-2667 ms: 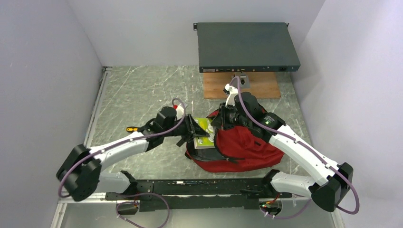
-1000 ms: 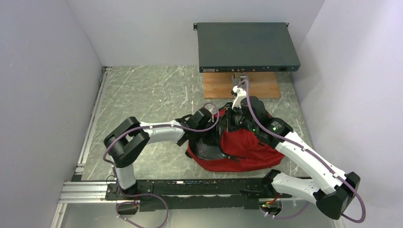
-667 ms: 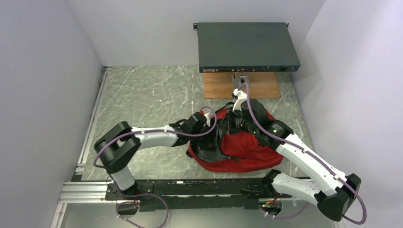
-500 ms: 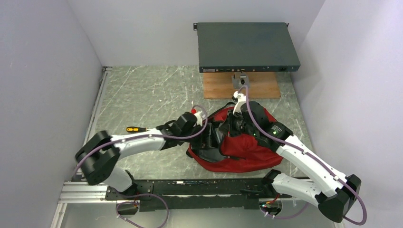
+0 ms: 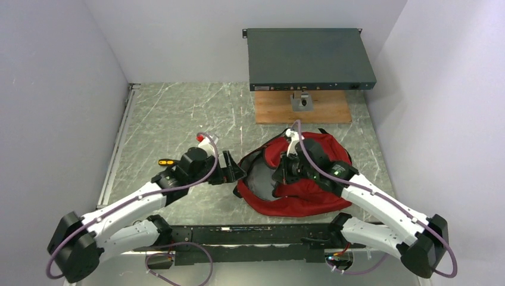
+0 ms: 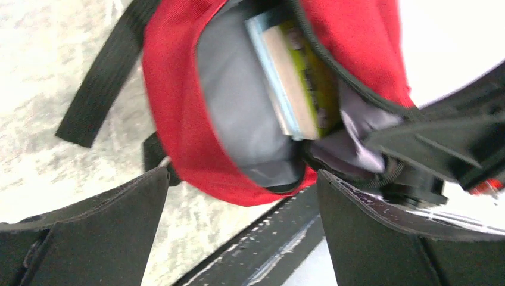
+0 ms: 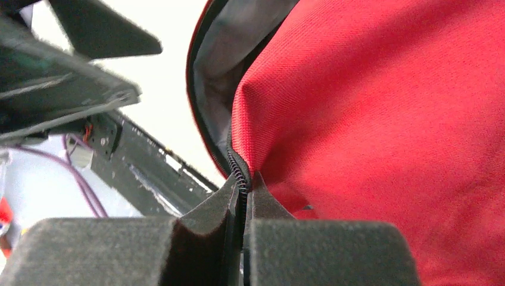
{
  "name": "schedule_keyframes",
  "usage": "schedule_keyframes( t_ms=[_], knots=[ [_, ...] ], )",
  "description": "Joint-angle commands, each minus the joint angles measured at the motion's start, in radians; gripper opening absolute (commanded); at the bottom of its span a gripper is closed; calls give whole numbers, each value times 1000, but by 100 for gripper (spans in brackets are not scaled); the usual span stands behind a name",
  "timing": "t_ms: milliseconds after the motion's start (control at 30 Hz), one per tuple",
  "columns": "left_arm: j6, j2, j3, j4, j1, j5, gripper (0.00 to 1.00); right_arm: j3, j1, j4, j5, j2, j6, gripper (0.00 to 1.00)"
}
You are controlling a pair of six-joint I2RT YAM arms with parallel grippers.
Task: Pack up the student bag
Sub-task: Zip the student bag at the center of the board.
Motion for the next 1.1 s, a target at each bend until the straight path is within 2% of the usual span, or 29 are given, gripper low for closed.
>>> schedule_keyframes(
  t_ms=[0,67,100,233,300,367,467,500,633,667,733,833,900,1000,1067],
  knots=[
    [3,114,-30,56,24,14,99,-108,82,176,-116,55,111,0],
    [-7,168,-46,106,24,36,94,-164,142,248,-123,114,166,0],
    [-8,189,-53,140,24,51,88,-175,175,267,-110,140,181,0],
    [-7,233,-62,198,24,92,54,-143,268,227,9,203,199,5],
    [6,211,-63,181,22,85,48,-127,270,188,63,186,207,5],
    [34,169,-58,139,22,60,55,-120,269,153,115,149,207,6],
    [99,98,-36,63,24,32,62,-78,265,49,215,127,183,21],
    [113,85,-24,43,23,26,67,-57,264,17,243,128,174,22],
    [137,63,16,-16,25,8,88,10,265,-82,332,125,136,20],
    [142,63,24,-22,26,3,93,30,265,-114,395,126,130,20],
    [159,79,47,-32,29,-2,97,78,265,-204,485,147,127,14],
    [178,146,108,-71,42,21,97,162,264,-377,707,206,170,0],
    [184,189,137,-81,43,36,90,215,265,-462,793,240,199,0],
    [183,178,146,-56,44,23,72,249,264,-473,782,235,189,0],
    [207,152,142,2,42,41,70,240,263,-404,702,188,158,0]
  ],
)
